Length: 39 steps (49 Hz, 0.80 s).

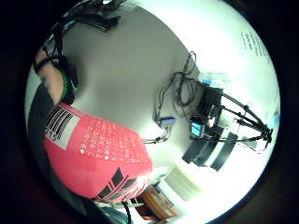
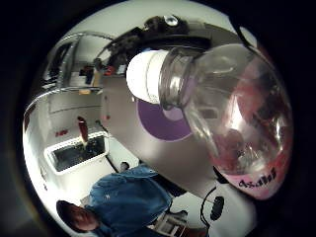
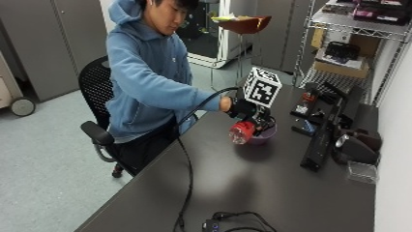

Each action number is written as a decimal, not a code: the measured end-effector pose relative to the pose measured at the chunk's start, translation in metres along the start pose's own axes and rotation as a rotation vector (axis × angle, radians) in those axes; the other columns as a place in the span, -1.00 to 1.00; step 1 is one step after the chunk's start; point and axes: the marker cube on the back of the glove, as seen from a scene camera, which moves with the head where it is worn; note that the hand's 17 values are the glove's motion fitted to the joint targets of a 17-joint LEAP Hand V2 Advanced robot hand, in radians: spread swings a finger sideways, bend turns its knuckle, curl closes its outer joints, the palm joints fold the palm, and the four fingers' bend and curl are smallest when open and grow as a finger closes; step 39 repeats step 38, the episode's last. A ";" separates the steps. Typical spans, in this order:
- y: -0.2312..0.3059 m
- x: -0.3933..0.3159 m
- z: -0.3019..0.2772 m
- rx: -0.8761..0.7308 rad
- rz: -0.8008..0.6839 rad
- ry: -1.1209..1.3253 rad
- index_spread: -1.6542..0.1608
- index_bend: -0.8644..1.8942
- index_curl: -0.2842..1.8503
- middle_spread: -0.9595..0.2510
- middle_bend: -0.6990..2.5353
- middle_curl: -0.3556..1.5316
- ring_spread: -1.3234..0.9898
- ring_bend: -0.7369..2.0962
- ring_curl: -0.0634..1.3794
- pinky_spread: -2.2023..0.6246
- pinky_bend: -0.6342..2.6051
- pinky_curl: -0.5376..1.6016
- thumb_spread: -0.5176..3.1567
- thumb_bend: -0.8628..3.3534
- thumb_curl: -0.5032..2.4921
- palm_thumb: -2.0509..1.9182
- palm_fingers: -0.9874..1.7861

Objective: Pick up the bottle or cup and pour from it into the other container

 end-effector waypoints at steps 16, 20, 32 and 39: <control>-0.019 -0.035 -0.002 -0.217 0.033 0.330 0.66 -0.28 -0.41 0.46 -0.37 -0.04 0.01 -0.13 -0.25 0.49 -0.40 -0.13 -0.62 -0.61 -0.20 0.58 0.51; -0.021 -0.043 -0.002 -0.240 0.039 0.357 0.66 -0.28 -0.41 0.46 -0.37 -0.05 0.01 -0.13 -0.25 0.49 -0.40 -0.13 -0.62 -0.61 -0.20 0.58 0.51; -0.024 -0.046 -0.004 -0.233 0.102 0.334 0.67 -0.28 -0.41 0.45 -0.37 -0.04 0.01 -0.13 -0.25 0.48 -0.40 -0.13 -0.62 -0.61 -0.19 0.57 0.51; -0.016 -0.039 -0.006 -0.232 0.008 0.320 0.67 -0.28 -0.41 0.45 -0.37 -0.04 0.01 -0.14 -0.25 0.48 -0.40 -0.12 -0.62 -0.61 -0.19 0.57 0.51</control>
